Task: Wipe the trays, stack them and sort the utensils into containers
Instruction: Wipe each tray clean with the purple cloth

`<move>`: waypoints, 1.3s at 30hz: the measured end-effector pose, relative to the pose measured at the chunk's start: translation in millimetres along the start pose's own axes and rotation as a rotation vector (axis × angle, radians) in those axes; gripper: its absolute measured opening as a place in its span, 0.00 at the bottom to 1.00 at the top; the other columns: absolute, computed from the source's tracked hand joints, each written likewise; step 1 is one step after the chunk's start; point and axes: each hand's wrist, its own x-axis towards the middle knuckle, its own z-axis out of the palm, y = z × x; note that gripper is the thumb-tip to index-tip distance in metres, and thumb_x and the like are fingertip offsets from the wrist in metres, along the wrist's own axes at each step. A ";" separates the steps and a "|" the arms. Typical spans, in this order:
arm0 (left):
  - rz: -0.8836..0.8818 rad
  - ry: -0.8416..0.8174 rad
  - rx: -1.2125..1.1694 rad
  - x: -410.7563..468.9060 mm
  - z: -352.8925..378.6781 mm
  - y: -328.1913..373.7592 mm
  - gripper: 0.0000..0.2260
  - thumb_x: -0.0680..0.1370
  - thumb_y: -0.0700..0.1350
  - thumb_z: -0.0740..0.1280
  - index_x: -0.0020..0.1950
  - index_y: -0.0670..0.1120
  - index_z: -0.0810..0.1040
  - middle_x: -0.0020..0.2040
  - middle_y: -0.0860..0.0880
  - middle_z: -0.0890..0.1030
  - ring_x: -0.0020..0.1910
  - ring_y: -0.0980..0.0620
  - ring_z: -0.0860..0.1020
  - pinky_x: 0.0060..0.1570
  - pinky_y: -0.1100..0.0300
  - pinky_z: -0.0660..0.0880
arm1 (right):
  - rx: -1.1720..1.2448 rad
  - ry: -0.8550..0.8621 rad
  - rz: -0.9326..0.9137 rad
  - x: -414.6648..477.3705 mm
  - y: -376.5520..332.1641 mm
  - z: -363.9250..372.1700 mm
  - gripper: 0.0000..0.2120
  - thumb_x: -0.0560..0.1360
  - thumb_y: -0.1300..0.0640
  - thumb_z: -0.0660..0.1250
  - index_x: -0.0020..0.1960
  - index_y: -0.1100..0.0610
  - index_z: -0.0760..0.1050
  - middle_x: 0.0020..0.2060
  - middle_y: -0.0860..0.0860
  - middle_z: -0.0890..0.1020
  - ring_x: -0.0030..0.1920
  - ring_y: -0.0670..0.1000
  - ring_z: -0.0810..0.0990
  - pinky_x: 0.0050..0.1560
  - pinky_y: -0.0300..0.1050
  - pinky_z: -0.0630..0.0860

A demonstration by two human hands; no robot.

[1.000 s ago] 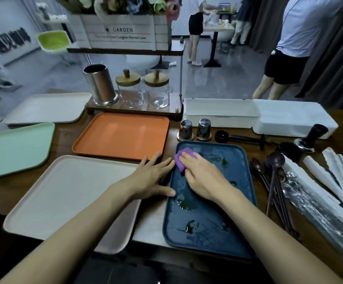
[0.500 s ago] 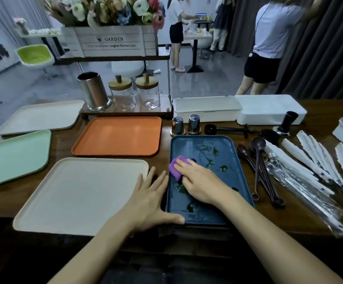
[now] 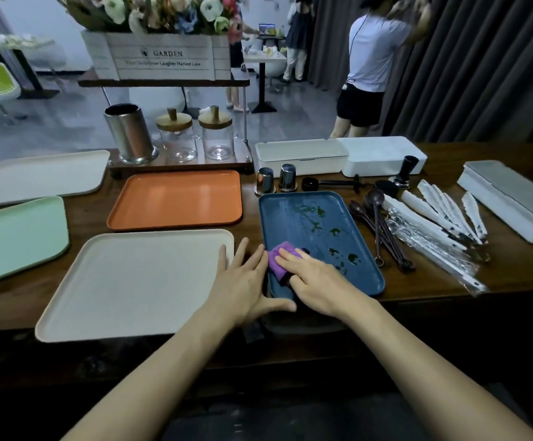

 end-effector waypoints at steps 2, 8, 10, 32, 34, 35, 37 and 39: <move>0.007 -0.004 0.015 0.5 -0.7 -2.7 0.61 0.61 0.85 0.46 0.84 0.48 0.47 0.84 0.50 0.50 0.82 0.45 0.38 0.76 0.33 0.36 | 0.018 0.006 0.003 -5.1 2.5 5.2 0.28 0.81 0.57 0.53 0.80 0.43 0.58 0.80 0.40 0.56 0.80 0.44 0.49 0.79 0.53 0.56; -0.006 -0.016 0.021 0.9 -2.9 -1.8 0.66 0.56 0.86 0.42 0.84 0.46 0.50 0.84 0.50 0.52 0.83 0.46 0.39 0.76 0.33 0.37 | 0.058 0.020 -0.038 -23.5 11.7 6.4 0.25 0.81 0.59 0.54 0.74 0.42 0.70 0.75 0.34 0.64 0.78 0.40 0.54 0.79 0.47 0.55; -0.011 -0.023 0.014 0.4 -3.8 -1.7 0.64 0.57 0.86 0.44 0.84 0.46 0.50 0.84 0.50 0.51 0.83 0.46 0.40 0.76 0.33 0.38 | 0.048 0.033 -0.056 -26.2 16.2 7.4 0.25 0.80 0.58 0.55 0.73 0.41 0.71 0.74 0.33 0.65 0.78 0.39 0.55 0.78 0.46 0.57; -0.009 -0.068 -0.054 7.4 -8.0 -2.1 0.58 0.65 0.83 0.58 0.84 0.48 0.46 0.84 0.52 0.47 0.82 0.53 0.39 0.76 0.35 0.33 | 0.052 0.125 -0.094 -41.6 69.8 -2.5 0.19 0.82 0.41 0.57 0.72 0.37 0.71 0.73 0.33 0.68 0.77 0.35 0.56 0.77 0.45 0.61; -0.008 -0.069 -0.049 7.3 -8.6 -1.6 0.59 0.65 0.83 0.58 0.84 0.48 0.47 0.84 0.53 0.47 0.82 0.53 0.39 0.76 0.35 0.33 | 0.064 0.111 -0.125 -36.2 56.9 3.7 0.19 0.82 0.42 0.56 0.71 0.39 0.72 0.73 0.33 0.68 0.77 0.36 0.55 0.77 0.45 0.60; -0.008 -0.071 -0.052 7.2 -8.9 -1.8 0.59 0.65 0.83 0.58 0.84 0.48 0.47 0.84 0.53 0.47 0.82 0.53 0.38 0.76 0.35 0.33 | 0.074 0.101 -0.149 -32.4 48.0 6.5 0.19 0.83 0.43 0.56 0.71 0.39 0.73 0.72 0.33 0.68 0.77 0.37 0.55 0.77 0.45 0.60; -0.007 -0.072 -0.063 6.3 -9.3 -2.4 0.59 0.65 0.82 0.58 0.84 0.48 0.47 0.84 0.53 0.47 0.82 0.53 0.39 0.76 0.35 0.33 | 0.084 0.086 -0.190 -24.9 31.8 10.9 0.18 0.83 0.44 0.56 0.70 0.41 0.75 0.72 0.33 0.69 0.78 0.39 0.56 0.76 0.45 0.62; -0.003 -0.070 -0.073 5.6 -9.4 -2.8 0.58 0.65 0.82 0.59 0.84 0.48 0.48 0.84 0.53 0.47 0.82 0.53 0.39 0.76 0.35 0.33 | 0.089 0.075 -0.204 -21.6 24.6 12.6 0.18 0.84 0.44 0.55 0.70 0.41 0.75 0.72 0.33 0.69 0.78 0.40 0.56 0.75 0.47 0.63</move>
